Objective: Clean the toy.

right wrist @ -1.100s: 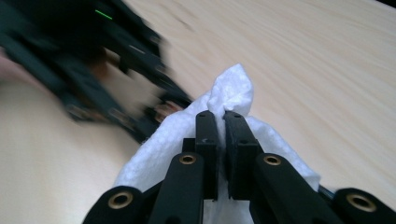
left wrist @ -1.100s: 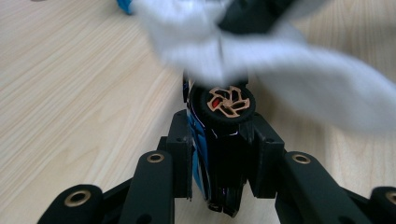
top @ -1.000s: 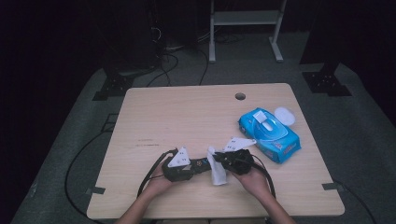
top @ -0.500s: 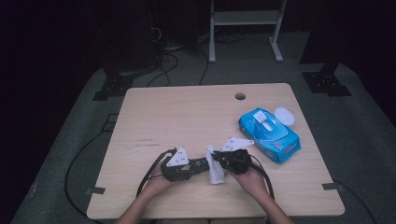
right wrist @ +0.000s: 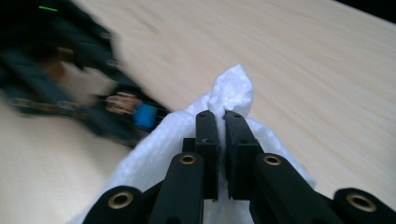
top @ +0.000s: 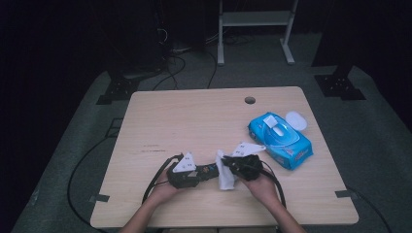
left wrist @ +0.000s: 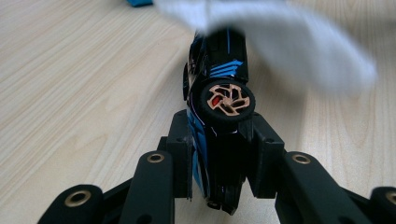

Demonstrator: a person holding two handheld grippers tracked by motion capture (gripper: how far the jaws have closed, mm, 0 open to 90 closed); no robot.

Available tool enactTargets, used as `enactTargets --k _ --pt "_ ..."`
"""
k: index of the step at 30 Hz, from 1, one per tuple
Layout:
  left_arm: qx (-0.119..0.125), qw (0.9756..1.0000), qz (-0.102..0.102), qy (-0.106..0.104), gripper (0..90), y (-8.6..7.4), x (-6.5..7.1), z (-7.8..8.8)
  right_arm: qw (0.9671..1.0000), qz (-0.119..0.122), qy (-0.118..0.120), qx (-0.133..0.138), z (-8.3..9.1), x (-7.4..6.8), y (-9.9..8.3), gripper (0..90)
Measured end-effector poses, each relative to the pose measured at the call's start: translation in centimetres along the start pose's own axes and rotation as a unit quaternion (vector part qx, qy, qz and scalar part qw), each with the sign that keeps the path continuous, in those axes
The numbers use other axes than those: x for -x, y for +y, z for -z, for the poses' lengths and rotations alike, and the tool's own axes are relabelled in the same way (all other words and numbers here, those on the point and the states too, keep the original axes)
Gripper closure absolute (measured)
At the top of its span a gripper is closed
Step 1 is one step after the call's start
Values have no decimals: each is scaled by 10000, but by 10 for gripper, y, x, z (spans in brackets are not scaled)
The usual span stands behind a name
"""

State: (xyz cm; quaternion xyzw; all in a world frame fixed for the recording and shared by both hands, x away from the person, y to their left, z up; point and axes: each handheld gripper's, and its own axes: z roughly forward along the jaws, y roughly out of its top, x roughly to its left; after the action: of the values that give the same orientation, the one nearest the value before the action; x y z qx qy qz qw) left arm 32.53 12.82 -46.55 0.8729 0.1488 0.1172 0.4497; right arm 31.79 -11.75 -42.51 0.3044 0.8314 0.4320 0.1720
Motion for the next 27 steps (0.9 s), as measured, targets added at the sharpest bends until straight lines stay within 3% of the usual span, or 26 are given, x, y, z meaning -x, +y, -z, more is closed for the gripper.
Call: enactTargets --k 3,6,12,17,19,21,23,24,27 --pt "8 10000 20 -3 670 0 0 0 9996 -239 -158 33 7 14 -5 847" --pt "-4 10000 11 -23 670 -1 -1 1 9995 -237 -197 42 6 14 -6 847" --pt "-43 10000 11 -19 670 -2 -3 3 9995 -209 138 187 5 11 -9 846" --pt "-88 10000 -33 25 675 -1 -3 2 9988 -469 -59 149 10 23 -12 847" --pt "-79 10000 -17 26 674 -1 -3 2 9989 -438 -81 171 9 20 -11 847" --pt "-64 10000 -1 16 674 -2 -3 1 9988 -421 122 225 4 12 -9 846" --pt "-68 10000 -18 20 675 -1 -3 1 9992 -229 242 232 -2 3 -6 846" --pt "-70 10000 -25 19 675 -1 -3 1 9995 -118 193 215 -2 0 -5 846" --pt "-68 10000 -13 18 677 -2 -3 2 9996 -181 108 189 4 10 -7 847"
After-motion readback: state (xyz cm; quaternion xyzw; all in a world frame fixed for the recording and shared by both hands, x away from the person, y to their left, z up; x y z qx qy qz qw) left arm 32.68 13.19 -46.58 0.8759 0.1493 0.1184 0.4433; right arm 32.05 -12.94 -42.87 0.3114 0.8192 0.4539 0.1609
